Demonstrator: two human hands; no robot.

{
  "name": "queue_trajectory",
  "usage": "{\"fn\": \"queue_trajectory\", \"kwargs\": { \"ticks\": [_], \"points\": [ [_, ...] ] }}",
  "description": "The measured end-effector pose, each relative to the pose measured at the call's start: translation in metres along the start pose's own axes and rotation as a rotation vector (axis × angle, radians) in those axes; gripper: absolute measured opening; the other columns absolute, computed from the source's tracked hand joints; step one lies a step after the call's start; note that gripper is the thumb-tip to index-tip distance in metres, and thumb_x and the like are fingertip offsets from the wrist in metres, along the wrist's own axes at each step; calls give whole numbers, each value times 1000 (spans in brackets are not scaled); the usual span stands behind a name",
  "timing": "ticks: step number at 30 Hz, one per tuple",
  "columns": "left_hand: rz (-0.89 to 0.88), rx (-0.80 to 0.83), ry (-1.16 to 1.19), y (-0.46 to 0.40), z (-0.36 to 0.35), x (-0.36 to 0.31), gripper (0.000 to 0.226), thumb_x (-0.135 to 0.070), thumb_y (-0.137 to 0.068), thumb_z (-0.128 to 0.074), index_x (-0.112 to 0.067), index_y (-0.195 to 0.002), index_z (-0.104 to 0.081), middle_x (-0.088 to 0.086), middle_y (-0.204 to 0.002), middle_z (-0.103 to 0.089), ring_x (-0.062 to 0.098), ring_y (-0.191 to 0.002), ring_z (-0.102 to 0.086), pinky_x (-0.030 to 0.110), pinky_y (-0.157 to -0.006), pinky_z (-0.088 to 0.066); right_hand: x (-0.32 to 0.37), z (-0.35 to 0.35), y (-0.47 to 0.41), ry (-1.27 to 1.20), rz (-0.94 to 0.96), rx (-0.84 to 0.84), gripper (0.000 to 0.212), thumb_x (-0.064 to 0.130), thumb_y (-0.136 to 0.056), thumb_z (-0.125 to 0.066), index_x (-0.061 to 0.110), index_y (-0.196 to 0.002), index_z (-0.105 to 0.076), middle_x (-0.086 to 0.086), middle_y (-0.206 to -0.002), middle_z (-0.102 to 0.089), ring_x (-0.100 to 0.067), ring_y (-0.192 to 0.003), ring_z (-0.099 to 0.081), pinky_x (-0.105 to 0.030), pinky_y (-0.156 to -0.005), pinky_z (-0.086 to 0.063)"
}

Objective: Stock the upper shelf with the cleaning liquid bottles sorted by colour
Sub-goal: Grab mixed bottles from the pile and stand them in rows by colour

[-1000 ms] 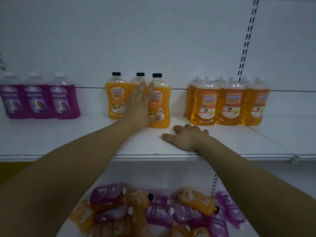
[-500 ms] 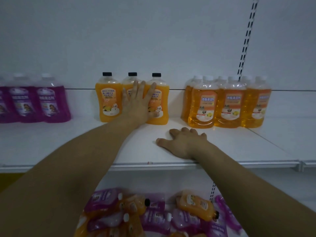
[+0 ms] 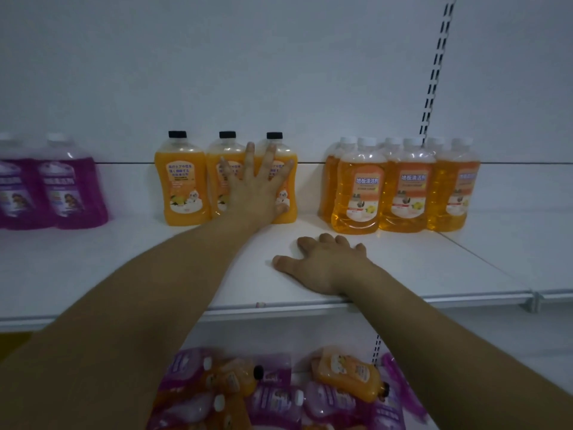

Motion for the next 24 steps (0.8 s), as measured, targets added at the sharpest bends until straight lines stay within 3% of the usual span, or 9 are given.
{"fn": "queue_trajectory", "kwargs": {
  "ticks": [8, 12, 16, 20, 24],
  "points": [
    [-45, 60, 75, 8, 8, 6, 83, -58, -88, -47, -36, -149, 5, 0, -156, 24, 31, -144, 19, 68, -107, 2, 0, 1, 0, -24, -20, -19, 90, 86, -78, -23, 32, -150, -24, -9, -158, -20, -37, -144, -16, -63, -113, -9],
    [-53, 208, 227, 36, 23, 22, 79, -56, -87, -50, -36, -150, -7, -1, -160, 5, 27, -146, 6, 60, -113, -2, 1, 3, 1, -25, -39, -51, 91, 87, -76, -26, 32, -148, -29, -8, -156, -26, -38, -141, -22, -62, -112, -14],
    [49, 436, 433, 88, 54, 39, 75, -56, -86, -54, -34, -149, -19, -2, -160, -7, 24, -145, -11, 46, -116, -17, 3, 6, 7, -49, -47, -79, 89, 85, -77, -30, 29, -146, -36, -7, -154, -32, -35, -139, -30, -59, -111, -22],
    [100, 464, 596, 146, 97, 49, 70, -50, -86, -59, -27, -146, -31, -3, -156, -22, 18, -142, -23, 31, -112, -19, 7, 11, 28, -105, 33, -237, 73, 72, -88, -37, 20, -138, -48, -6, -145, -46, -28, -130, -43, -43, -104, -39],
    [71, 492, 663, 208, 131, 52, 66, -46, -86, -61, -26, -144, -36, -5, -154, -29, 13, -139, -29, 22, -108, -20, 11, 5, 56, -129, 78, -310, 71, 69, -90, -37, 19, -139, -49, -7, -146, -45, -28, -131, -43, -40, -103, -37]
  ]
}}
Point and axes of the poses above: each hand's wrist, its own y-axis away from the middle knuckle, its own z-axis out of the back of the hand, x = y × z, the point moved 1 cm from there along -y, towards the middle knuckle
